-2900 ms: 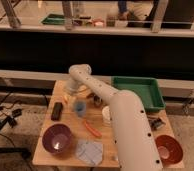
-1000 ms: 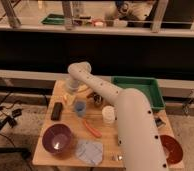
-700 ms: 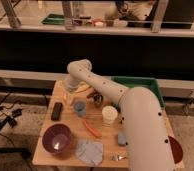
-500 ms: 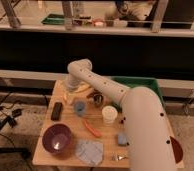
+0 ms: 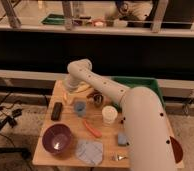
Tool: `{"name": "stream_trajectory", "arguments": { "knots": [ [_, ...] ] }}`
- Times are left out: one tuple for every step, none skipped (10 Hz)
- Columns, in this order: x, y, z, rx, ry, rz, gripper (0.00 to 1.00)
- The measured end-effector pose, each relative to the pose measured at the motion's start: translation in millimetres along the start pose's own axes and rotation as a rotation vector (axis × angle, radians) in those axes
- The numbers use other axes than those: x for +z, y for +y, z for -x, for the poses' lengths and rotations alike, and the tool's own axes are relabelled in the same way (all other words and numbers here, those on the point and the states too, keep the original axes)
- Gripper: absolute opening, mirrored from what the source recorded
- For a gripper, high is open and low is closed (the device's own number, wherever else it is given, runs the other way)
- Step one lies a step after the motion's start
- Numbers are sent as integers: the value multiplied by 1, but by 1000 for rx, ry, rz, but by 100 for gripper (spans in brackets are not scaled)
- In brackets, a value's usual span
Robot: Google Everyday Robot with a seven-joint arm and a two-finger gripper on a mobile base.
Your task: Place apple in table surface
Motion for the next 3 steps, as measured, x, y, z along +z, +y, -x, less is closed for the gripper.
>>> {"name": "stream_trajectory", "arguments": {
  "knots": [
    [0,0,0,0,0,0,80],
    [0,0,1,-1,0,0,80],
    [0,0,1,-1,-1,0,80]
  ]
}}
